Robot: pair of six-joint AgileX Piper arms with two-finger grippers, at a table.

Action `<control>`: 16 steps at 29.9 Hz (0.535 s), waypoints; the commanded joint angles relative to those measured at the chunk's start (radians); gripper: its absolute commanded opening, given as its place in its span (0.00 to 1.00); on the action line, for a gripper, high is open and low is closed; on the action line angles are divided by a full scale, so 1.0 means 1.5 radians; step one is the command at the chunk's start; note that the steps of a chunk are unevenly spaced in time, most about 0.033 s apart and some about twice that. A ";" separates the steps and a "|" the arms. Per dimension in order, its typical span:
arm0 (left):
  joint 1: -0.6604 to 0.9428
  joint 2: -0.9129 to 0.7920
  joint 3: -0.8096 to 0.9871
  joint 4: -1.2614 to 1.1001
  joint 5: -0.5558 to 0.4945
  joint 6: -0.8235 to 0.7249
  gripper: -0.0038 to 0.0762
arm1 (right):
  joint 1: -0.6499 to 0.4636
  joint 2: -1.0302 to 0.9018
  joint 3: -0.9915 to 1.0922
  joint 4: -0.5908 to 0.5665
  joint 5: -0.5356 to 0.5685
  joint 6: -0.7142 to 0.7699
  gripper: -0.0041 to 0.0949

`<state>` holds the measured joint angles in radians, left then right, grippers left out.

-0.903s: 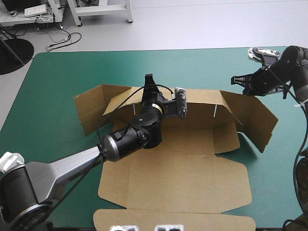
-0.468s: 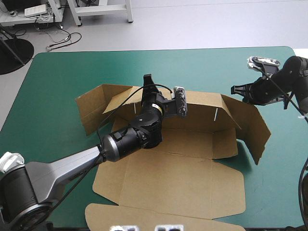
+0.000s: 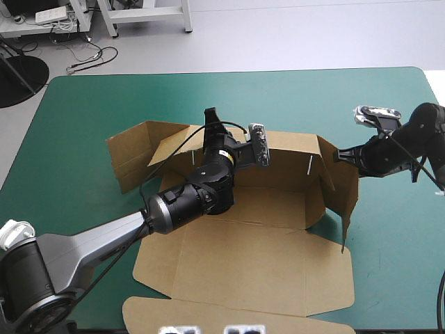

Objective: Fold the box

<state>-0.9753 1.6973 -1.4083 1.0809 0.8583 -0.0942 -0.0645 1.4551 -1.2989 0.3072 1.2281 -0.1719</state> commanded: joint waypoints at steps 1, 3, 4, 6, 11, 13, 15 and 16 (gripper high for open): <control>-0.001 -0.032 -0.013 -0.002 0.024 -0.018 0.04 | -0.004 -0.047 0.025 0.053 -0.055 -0.037 0.02; -0.001 -0.032 -0.013 -0.002 0.024 -0.018 0.04 | -0.004 -0.067 0.065 0.089 -0.110 -0.062 0.02; -0.001 -0.032 -0.013 -0.003 0.024 -0.018 0.04 | -0.004 -0.078 0.083 0.104 -0.130 -0.079 0.02; -0.001 -0.032 -0.013 -0.004 0.024 -0.018 0.04 | -0.004 -0.098 0.132 0.133 -0.175 -0.107 0.02; -0.001 -0.032 -0.013 -0.004 0.023 -0.016 0.04 | -0.004 -0.161 0.257 0.221 -0.304 -0.191 0.02; -0.001 -0.032 -0.013 -0.007 0.022 -0.016 0.04 | -0.004 -0.183 0.303 0.273 -0.338 -0.252 0.02; -0.001 -0.032 -0.013 -0.007 0.020 -0.016 0.04 | -0.004 -0.201 0.353 0.334 -0.382 -0.318 0.02; -0.001 -0.032 -0.013 -0.007 0.020 -0.013 0.04 | -0.004 -0.208 0.377 0.372 -0.407 -0.353 0.02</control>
<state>-0.9753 1.6924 -1.4083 1.0715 0.8613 -0.0942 -0.0645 1.1903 -0.7883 0.7402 0.7237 -0.5625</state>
